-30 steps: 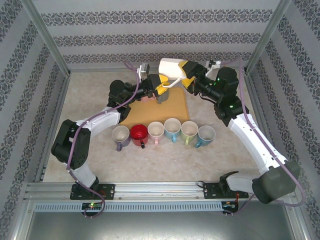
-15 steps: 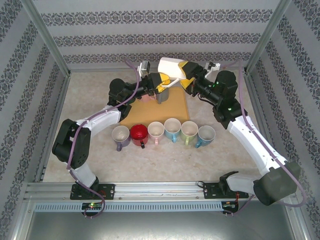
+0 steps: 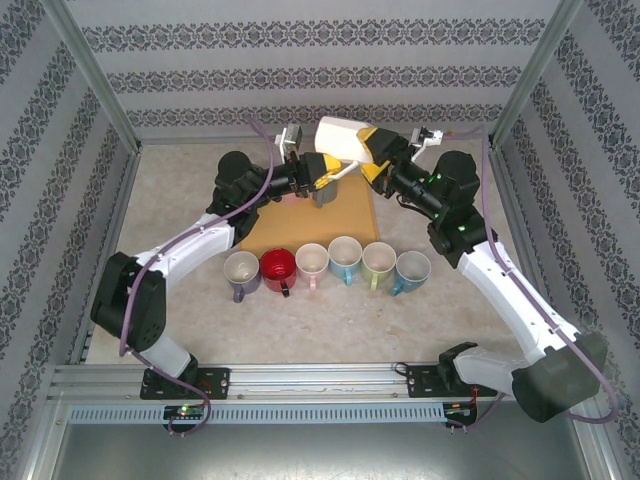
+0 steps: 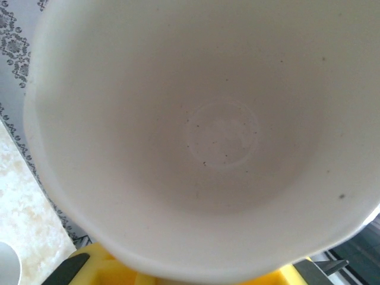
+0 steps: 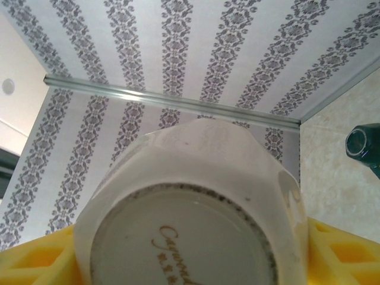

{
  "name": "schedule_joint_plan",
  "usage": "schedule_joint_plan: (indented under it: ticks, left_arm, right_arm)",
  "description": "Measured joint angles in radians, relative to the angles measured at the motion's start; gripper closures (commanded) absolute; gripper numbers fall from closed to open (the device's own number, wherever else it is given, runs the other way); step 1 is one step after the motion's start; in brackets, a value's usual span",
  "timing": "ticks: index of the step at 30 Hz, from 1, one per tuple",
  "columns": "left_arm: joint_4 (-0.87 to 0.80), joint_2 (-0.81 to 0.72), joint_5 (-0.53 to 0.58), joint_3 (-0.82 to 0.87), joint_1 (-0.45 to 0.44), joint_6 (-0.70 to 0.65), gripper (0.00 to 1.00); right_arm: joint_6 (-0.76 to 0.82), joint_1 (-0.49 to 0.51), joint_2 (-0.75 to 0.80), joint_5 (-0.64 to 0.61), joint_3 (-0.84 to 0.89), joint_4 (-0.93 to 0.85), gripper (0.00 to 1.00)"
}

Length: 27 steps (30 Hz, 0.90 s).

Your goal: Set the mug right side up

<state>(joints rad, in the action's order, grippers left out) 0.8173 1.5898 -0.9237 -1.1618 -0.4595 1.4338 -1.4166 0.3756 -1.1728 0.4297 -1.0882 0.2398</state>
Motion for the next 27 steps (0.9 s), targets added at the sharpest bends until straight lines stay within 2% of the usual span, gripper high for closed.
schedule_joint_plan:
  ticks: [2,3,7,10,13,16,20,23,27]
  left_arm:
    - [-0.061,-0.035,0.006,0.0,-0.003,-0.065,0.94]
    - [-0.106,-0.055,0.008,0.001,-0.003,-0.105,0.95]
    - [-0.329,-0.119,0.024,0.0,-0.004,-0.278,0.98]
    - [-0.571,-0.171,0.068,-0.013,-0.01,-0.438,0.99]
    - [-0.856,-0.223,0.159,-0.065,-0.037,-0.612,0.99]
    - [-1.115,-0.283,0.29,-0.128,-0.112,-0.778,0.99]
    - [-1.389,-0.381,0.467,-0.17,-0.277,-0.946,0.99]
    - [-1.537,-0.469,0.571,-0.141,-0.374,-1.003,0.99]
    - [-1.671,-0.589,0.716,-0.037,-0.454,-1.007,0.99]
  right_arm:
    - [0.014,-0.003,0.013,0.01,0.0,-0.025,0.04]
    - [0.024,-0.01,0.017,0.008,0.0,-0.041,0.02]
    - [0.142,-0.068,0.049,-0.019,-0.027,-0.186,0.02]
    - [0.266,-0.105,0.081,-0.077,-0.089,-0.36,0.02]
    - [0.388,-0.118,0.113,-0.142,-0.164,-0.504,0.02]
    - [0.48,-0.105,0.139,-0.185,-0.203,-0.587,0.02]
    - [0.568,-0.049,0.146,-0.241,-0.209,-0.675,0.02]
    - [0.619,-0.008,0.132,-0.271,-0.209,-0.724,0.02]
    - [0.675,0.043,0.112,-0.301,-0.209,-0.761,0.02]
